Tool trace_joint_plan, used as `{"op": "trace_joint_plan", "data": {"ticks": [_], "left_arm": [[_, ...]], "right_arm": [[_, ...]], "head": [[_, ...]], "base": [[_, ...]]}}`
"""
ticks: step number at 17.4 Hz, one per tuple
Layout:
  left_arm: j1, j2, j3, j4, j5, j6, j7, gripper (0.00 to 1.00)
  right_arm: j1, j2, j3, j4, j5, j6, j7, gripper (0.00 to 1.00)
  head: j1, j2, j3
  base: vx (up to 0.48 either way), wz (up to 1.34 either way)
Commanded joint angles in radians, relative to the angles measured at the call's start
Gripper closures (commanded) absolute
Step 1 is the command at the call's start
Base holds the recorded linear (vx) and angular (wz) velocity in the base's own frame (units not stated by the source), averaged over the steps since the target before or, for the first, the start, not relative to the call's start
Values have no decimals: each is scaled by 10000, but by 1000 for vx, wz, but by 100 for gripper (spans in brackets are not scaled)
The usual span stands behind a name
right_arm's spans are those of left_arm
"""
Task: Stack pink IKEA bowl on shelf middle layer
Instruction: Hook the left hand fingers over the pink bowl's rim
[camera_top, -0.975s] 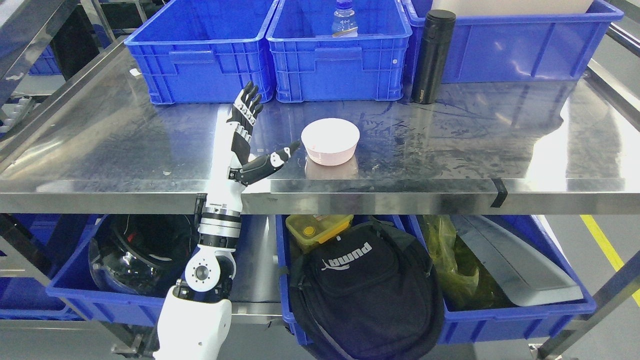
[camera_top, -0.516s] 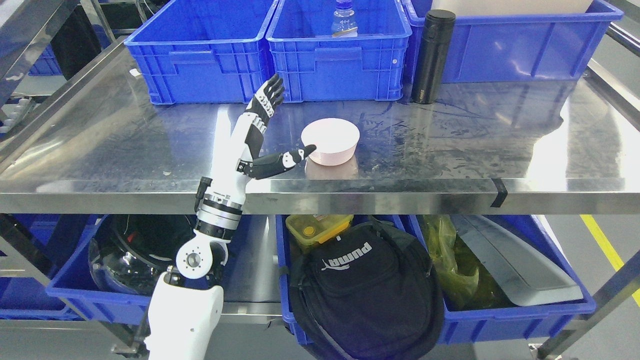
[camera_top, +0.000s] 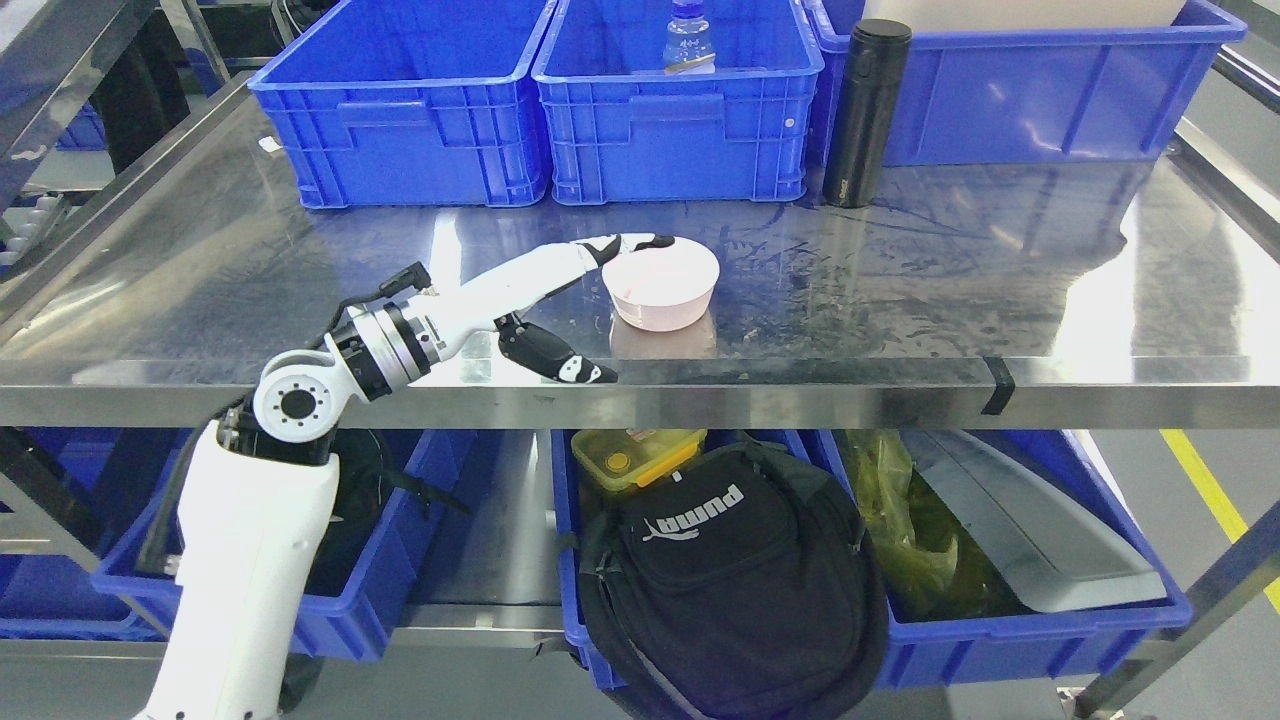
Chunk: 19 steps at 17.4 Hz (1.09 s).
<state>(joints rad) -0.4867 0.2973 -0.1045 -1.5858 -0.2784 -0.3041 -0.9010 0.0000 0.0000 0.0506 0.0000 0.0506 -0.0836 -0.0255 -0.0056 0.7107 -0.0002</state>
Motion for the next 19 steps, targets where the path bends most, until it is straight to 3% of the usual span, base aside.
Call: {"op": "trace_joint_plan", "data": {"ticks": [1, 7, 10, 13, 15, 19], "left_arm": [[-1222, 1645, -626, 150, -1280, 4, -638, 0], [-2343, 633, -2235, 150, -3885, 356, -1435, 12], [-2327, 265, -3048, 593, -5419, 449, -1636, 11], [-2603, -562, -3220, 1375, -5607, 449, -1636, 9], [-2832, -870, -3143, 1743, -5607, 403, -1636, 1], [-3231, -1378, -3143, 2802, -5653, 357, -1559, 14]], "right_arm": [[215, -175, 0, -175, 0, 7, -6, 0], [215, -175, 0, -175, 0, 7, -6, 0], [215, -175, 0, -175, 0, 7, -6, 0], [215, -175, 0, -175, 0, 7, -6, 0], [215, -175, 0, -175, 0, 7, -6, 0], [215, -175, 0, -175, 0, 7, -6, 0]], "head": [[0, 0, 0], [0, 0, 0], [0, 0, 0], [0, 0, 0], [0, 0, 0], [0, 0, 0]], "base": [[0, 0], [0, 0], [0, 0], [0, 0], [0, 0], [0, 0]]}}
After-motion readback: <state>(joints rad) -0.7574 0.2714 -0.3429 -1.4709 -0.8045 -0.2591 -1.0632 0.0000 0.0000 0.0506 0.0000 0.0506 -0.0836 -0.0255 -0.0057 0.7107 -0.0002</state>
